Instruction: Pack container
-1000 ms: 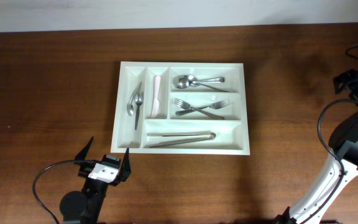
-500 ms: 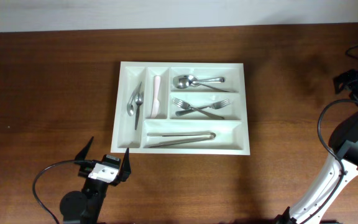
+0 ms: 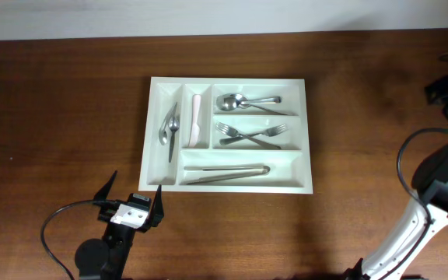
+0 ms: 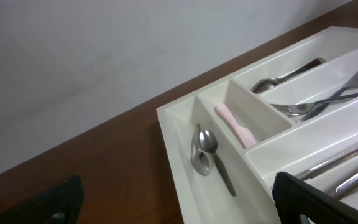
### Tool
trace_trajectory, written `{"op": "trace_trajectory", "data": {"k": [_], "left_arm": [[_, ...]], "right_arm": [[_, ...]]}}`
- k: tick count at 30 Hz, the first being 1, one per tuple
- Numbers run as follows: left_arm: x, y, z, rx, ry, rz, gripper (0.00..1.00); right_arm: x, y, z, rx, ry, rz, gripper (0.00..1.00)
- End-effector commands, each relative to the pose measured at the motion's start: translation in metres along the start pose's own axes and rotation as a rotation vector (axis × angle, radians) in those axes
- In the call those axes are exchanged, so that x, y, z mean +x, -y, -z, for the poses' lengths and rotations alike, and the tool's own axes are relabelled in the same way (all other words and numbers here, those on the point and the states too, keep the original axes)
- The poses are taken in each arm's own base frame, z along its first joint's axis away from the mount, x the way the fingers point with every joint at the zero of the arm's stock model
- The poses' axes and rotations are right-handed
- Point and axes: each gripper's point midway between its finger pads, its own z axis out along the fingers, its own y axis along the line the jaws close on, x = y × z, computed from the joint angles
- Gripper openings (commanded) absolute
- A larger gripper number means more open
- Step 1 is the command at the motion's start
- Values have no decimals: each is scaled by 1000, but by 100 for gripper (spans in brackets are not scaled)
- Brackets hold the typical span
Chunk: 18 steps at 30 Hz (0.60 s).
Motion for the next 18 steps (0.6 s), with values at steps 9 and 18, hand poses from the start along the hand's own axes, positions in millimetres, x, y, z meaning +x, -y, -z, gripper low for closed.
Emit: {"op": "trace_trajectory", "data": {"k": [9,18], "left_arm": [[1,-1,0,-8,4,12,99],[1,-1,0,-9,4,12,99]], "right_arm": [[56,-48,196,-580,526,68,99],[130,2,283,-940,724,81,99]]}}
